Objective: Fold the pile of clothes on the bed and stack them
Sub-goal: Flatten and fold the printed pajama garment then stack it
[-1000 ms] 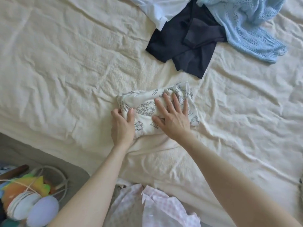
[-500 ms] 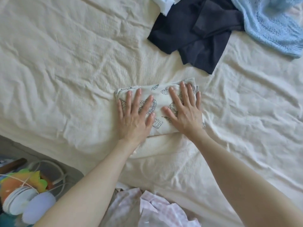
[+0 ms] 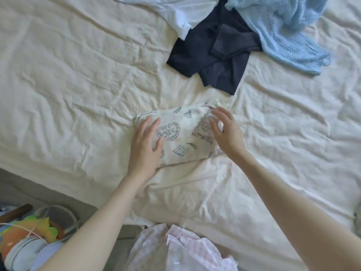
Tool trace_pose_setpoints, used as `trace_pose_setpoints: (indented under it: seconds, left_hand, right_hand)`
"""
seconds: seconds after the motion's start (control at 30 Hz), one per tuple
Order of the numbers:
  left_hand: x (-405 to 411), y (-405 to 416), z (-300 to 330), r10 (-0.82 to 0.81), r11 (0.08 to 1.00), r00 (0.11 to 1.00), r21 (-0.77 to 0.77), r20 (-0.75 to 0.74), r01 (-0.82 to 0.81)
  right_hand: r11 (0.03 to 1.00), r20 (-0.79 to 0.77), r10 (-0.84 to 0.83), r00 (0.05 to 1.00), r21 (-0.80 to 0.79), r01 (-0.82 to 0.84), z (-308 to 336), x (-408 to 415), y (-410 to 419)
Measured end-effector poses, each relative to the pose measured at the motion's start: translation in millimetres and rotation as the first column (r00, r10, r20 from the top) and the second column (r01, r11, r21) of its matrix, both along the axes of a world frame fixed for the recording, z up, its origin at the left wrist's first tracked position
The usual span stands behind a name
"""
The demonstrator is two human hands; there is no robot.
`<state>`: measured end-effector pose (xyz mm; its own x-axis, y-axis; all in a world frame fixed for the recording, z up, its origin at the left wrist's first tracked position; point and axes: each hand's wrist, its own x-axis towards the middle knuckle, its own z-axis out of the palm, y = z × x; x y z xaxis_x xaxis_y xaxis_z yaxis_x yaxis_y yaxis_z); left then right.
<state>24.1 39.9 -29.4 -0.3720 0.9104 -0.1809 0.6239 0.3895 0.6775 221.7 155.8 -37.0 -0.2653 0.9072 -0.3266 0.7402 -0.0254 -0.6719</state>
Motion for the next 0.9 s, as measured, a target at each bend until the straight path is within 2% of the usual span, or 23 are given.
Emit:
trace_pose_setpoints:
  seconds: [0.07,0.13,0.17,0.2,0.23,0.3,0.4,0.5,0.6,0.8,0.9]
  left_hand:
    - [-8.7,-0.3,4.1,0.286,0.957,0.956,-0.080,0.073,-0.280]
    - [-19.7,4.5,0.5,0.544,0.830,0.798,-0.306,0.261,-0.466]
    - [-23.8,7.0,-2.1,0.623,0.772,0.695,-0.431,0.360,-0.468]
    - [-26.7,9.3,-3.7,0.655,0.741,0.629,-0.516,0.418,-0.429]
    - [-29.1,11.2,-5.5,0.663,0.730,0.606,-0.562,0.441,-0.390]
    - [-31.7,14.5,-9.2,0.684,0.716,0.549,-0.584,0.480,-0.382]
    - [-34.1,17.5,-11.8,0.716,0.698,0.411,-0.592,0.565,-0.402]
    - [-33.7,17.4,-8.4,0.711,0.703,0.422,-0.567,0.563,-0.429]
    - [-34.2,15.7,-2.7,0.713,0.701,0.421,-0.556,0.561,-0.446]
    - [-36.2,10.2,18.9,0.589,0.806,0.617,-0.434,0.521,-0.403]
    - [-35.3,-1.1,40.3,0.550,0.832,0.652,-0.414,0.522,-0.370]
  right_hand:
    - [0.974,0.099,-0.210,0.973,-0.062,0.217,4.6,7.9,10.2]
    - [0.913,0.180,-0.257,0.949,-0.276,0.300,2.9,14.2,22.8]
    - [0.859,0.190,-0.257,0.948,-0.405,0.314,1.8,16.0,29.1]
    - [0.793,0.187,-0.271,0.944,-0.513,0.329,1.1,17.3,34.9]
    - [0.731,0.176,-0.292,0.940,-0.593,0.338,0.8,18.6,40.2]
    - [0.644,0.130,-0.326,0.936,-0.695,0.321,0.2,20.3,48.3]
    - [0.553,0.080,-0.351,0.933,-0.786,0.276,0.4,20.7,55.1]
    - [0.520,0.089,-0.343,0.935,-0.811,0.267,5.2,18.8,56.3]
    - [0.532,0.090,-0.330,0.940,-0.805,0.264,15.3,14.4,53.5]
    - [0.531,0.072,-0.409,0.910,-0.792,0.301,47.7,20.1,33.2]
    - [0.522,0.054,-0.429,0.902,-0.800,0.296,70.4,25.4,9.1]
